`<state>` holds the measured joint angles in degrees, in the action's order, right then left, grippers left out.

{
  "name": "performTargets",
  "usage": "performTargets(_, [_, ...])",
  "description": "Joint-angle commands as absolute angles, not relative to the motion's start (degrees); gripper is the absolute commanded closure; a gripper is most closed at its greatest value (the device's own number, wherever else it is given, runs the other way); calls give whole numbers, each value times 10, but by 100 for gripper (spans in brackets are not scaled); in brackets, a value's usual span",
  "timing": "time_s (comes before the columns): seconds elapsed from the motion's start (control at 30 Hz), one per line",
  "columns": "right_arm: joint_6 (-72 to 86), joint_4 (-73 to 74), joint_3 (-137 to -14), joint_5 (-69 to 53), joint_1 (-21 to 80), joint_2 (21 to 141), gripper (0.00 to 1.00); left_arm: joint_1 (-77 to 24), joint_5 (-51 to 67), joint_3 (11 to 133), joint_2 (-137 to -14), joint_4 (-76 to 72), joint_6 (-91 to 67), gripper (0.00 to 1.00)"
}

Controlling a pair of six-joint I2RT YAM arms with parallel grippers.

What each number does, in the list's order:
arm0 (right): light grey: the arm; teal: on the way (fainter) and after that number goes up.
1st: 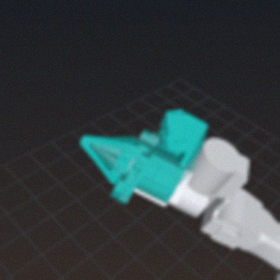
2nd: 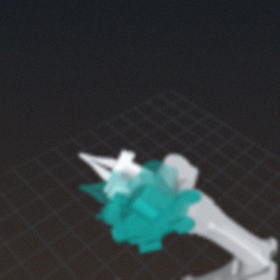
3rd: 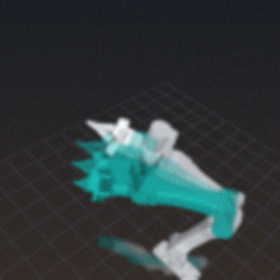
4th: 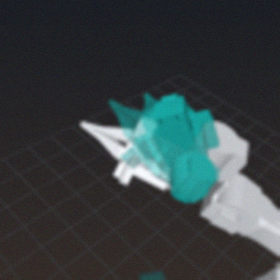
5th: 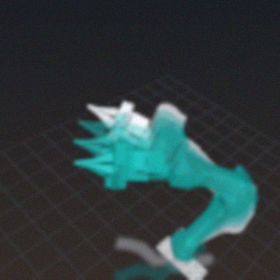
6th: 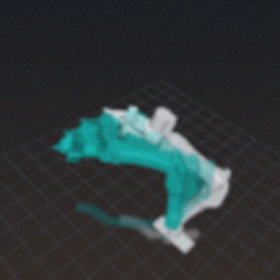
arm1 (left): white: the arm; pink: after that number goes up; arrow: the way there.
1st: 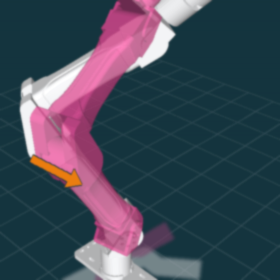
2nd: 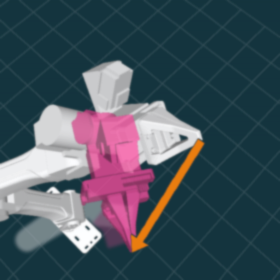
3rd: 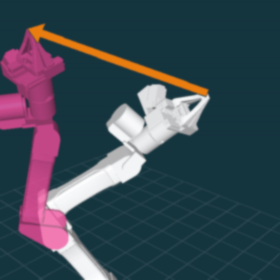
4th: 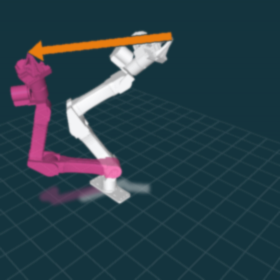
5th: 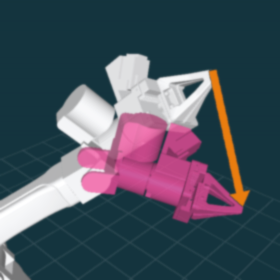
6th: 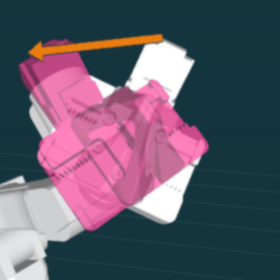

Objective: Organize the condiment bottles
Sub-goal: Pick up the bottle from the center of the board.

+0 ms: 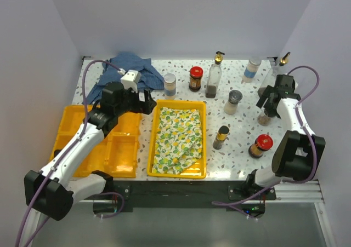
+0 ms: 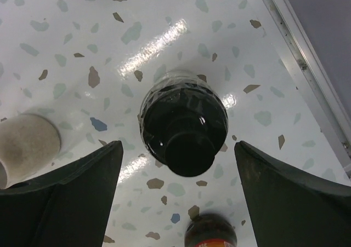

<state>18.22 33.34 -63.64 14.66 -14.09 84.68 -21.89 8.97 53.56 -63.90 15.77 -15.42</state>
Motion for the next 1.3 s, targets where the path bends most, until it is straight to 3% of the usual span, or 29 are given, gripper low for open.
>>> performTargets(0.0, [169, 289, -660, 113, -155, 872, 14, -219, 20, 537, -616, 156, -151, 0])
performTargets(0.33, [156, 252, -683, 119, -161, 924, 20, -218, 3, 526, -584, 142, -150, 2])
performTargets(0.5, [150, 240, -679, 106, -161, 918, 39, -218, 2, 525, -580, 141, -152, 2])
performTargets(0.67, [145, 243, -675, 85, -158, 904, 47, -219, 2, 523, -580, 139, -154, 3])
performTargets(0.97, [130, 292, -715, 135, -100, 838, 55, -218, -55, 524, -564, 146, -158, 5])
performTargets(1.27, [119, 388, -810, 141, 25, 787, 57, -218, -105, 504, -513, 125, -163, 5])
